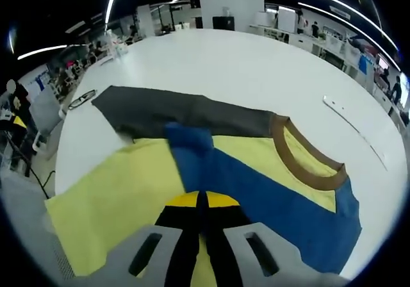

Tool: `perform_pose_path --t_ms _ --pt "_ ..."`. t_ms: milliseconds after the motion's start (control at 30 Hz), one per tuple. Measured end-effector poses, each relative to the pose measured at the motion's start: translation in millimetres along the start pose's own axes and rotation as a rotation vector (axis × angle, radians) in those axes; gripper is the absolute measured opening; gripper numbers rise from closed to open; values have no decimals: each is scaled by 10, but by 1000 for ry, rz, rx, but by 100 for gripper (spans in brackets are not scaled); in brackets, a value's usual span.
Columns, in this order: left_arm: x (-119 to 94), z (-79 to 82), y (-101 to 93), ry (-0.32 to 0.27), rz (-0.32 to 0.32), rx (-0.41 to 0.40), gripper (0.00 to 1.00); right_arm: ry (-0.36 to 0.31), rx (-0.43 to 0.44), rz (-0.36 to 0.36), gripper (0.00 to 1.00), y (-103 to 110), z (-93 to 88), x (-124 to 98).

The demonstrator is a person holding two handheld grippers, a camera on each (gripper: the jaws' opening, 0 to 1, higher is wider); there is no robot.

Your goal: Fold the garment on the visible template until the final outline fits inside the template.

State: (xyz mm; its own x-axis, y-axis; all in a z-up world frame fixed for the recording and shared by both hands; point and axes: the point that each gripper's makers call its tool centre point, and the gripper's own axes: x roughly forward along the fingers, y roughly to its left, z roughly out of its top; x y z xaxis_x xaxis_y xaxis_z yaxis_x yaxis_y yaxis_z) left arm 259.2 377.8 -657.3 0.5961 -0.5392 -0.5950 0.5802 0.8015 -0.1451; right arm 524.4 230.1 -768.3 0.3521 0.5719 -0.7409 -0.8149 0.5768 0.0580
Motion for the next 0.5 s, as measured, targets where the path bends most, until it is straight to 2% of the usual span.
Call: perform_pose_path --t_ms 300,500 --pt "28 27 -9 8 -9 15 88 27 -94 98 2 138 -68 53" --pt "37 43 -24 10 -15 22 87 35 -101 108 3 193 -148 52"
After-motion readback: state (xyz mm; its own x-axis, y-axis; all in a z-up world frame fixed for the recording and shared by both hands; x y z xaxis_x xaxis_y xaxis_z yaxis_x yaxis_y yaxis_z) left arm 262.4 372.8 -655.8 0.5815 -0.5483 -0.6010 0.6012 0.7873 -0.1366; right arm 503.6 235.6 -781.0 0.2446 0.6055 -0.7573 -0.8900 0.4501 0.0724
